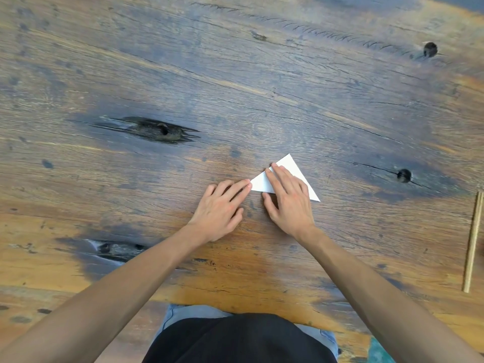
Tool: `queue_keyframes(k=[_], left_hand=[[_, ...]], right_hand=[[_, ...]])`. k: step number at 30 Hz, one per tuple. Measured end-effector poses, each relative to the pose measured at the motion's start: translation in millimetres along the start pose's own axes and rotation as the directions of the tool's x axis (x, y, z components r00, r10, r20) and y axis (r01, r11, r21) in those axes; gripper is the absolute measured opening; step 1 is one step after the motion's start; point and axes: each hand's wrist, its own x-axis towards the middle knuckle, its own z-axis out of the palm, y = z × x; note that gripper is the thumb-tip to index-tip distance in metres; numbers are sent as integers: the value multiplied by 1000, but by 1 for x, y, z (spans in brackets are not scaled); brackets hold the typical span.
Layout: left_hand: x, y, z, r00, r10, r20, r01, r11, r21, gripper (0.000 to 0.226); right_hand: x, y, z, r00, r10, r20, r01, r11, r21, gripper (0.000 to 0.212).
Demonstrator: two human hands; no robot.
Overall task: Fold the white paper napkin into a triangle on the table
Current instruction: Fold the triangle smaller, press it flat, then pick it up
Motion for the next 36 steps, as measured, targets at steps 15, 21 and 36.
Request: queue_keyframes(k=[15, 21, 36], left_hand=[[3, 6, -1, 995, -96, -30, 92, 991, -101, 59], [6, 7, -3, 992, -118, -54, 110, 985, -136, 54], [100, 40, -38, 997, 0, -79, -6, 997, -73, 52]], right_hand=[[3, 7, 3, 983, 181, -13, -181, 976, -124, 64], [6, 11, 7, 974, 226, -34, -228, 969, -90, 61], [-8, 27, -5, 945, 317, -83, -317, 948, 14, 57]])
